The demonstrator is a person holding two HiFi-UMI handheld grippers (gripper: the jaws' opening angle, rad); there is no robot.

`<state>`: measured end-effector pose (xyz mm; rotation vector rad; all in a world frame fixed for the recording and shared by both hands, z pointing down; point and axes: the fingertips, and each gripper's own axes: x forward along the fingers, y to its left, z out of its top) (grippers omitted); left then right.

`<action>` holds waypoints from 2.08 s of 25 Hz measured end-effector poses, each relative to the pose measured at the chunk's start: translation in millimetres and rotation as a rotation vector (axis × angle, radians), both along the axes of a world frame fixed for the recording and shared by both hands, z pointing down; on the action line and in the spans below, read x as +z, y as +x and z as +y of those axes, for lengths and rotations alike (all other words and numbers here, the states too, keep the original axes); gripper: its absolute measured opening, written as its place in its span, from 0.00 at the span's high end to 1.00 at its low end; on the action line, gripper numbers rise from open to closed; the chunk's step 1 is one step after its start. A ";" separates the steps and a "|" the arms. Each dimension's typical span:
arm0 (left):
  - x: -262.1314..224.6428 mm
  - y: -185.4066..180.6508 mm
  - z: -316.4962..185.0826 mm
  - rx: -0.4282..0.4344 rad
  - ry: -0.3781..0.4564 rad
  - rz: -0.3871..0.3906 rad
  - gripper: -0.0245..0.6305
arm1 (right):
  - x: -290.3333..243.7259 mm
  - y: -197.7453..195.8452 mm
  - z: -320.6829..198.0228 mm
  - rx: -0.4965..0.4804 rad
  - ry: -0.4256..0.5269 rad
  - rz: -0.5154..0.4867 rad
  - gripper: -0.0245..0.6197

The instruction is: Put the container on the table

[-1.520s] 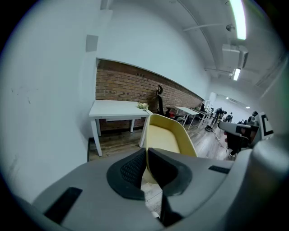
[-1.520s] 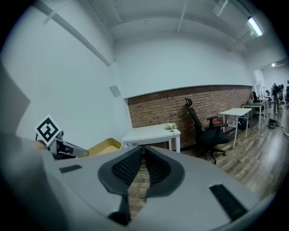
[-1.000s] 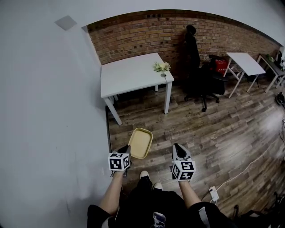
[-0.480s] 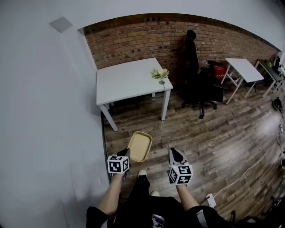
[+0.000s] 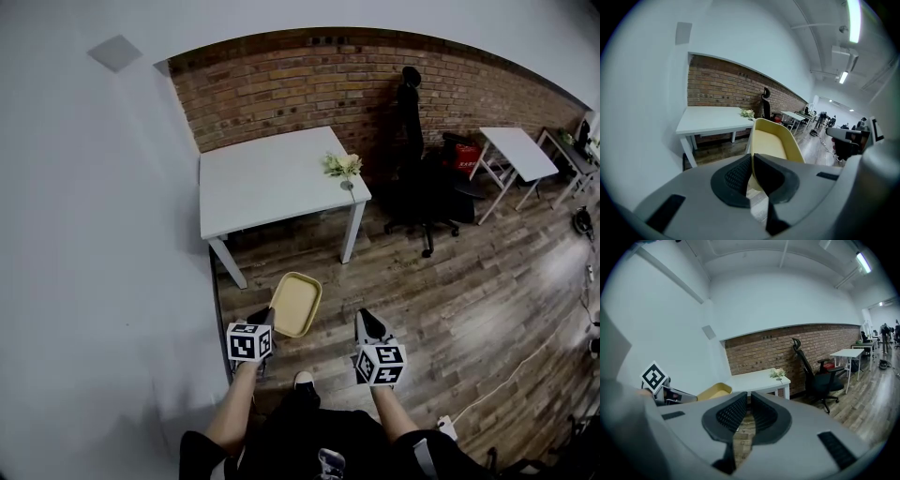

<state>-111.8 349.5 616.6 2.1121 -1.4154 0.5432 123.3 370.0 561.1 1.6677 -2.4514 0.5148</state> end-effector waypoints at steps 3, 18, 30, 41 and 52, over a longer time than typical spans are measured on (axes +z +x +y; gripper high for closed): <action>-0.5 -15.4 -25.5 0.005 -0.004 0.002 0.92 | -3.0 -15.8 -22.5 0.001 -0.001 0.004 0.92; 18.0 -68.9 -95.7 0.009 -0.035 0.012 0.92 | 13.9 -56.6 -95.0 0.025 -0.039 0.020 0.92; 24.8 -83.3 -118.0 0.011 -0.050 0.017 0.92 | 20.4 -65.7 -114.5 0.042 -0.058 0.013 0.92; 33.3 -72.6 -146.8 0.024 -0.060 0.011 0.92 | 30.8 -60.3 -144.8 0.048 -0.068 0.009 0.92; 40.8 -58.2 -221.7 0.031 -0.072 -0.005 0.92 | 39.7 -48.8 -221.5 0.054 -0.073 -0.017 0.92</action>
